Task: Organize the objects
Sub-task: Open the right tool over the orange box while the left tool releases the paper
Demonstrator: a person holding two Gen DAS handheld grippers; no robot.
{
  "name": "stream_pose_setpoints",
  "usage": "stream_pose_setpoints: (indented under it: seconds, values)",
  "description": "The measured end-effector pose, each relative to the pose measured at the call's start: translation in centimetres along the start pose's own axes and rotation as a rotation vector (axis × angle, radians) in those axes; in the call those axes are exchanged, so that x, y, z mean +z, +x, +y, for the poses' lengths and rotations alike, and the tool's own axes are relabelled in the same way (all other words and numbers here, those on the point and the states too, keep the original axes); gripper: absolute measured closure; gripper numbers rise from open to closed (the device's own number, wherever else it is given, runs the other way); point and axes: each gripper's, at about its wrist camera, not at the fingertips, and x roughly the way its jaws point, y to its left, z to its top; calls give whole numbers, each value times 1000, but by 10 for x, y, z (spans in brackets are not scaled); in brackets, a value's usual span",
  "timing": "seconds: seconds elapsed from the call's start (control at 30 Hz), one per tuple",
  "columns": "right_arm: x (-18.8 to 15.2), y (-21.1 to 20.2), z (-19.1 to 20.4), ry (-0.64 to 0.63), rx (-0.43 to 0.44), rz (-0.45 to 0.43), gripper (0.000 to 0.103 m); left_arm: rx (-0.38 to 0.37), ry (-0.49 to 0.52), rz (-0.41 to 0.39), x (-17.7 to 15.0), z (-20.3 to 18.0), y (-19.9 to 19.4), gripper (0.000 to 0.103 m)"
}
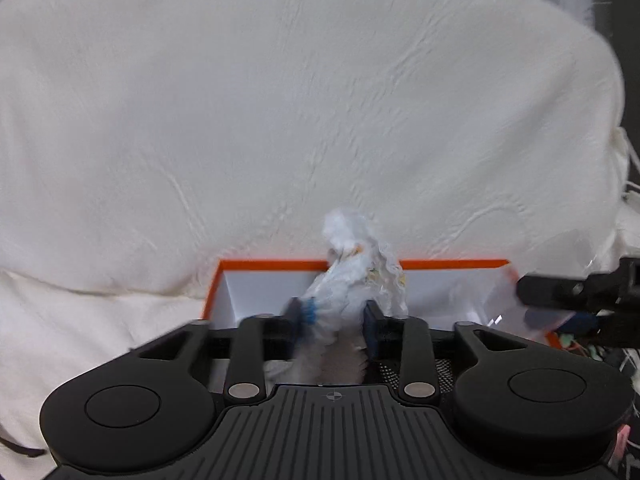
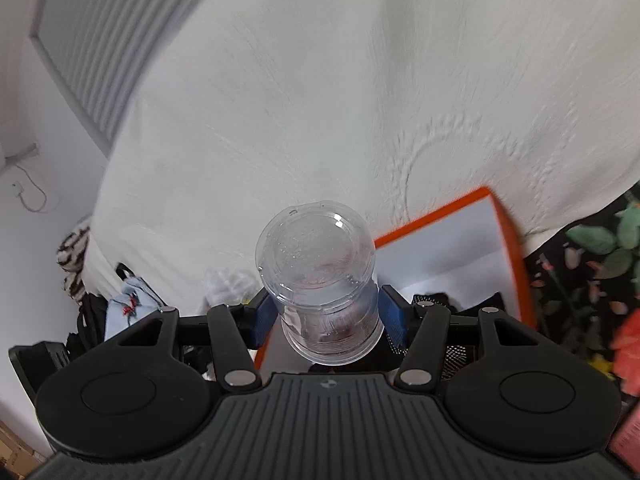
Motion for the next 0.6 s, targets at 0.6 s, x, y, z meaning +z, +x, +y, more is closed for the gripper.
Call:
stream_pose_setpoints:
  seconds: [0.6]
  values:
    - [-20,-81,-18,-11,-33,-39,8,-8,-52,1,-71,2,-111,0]
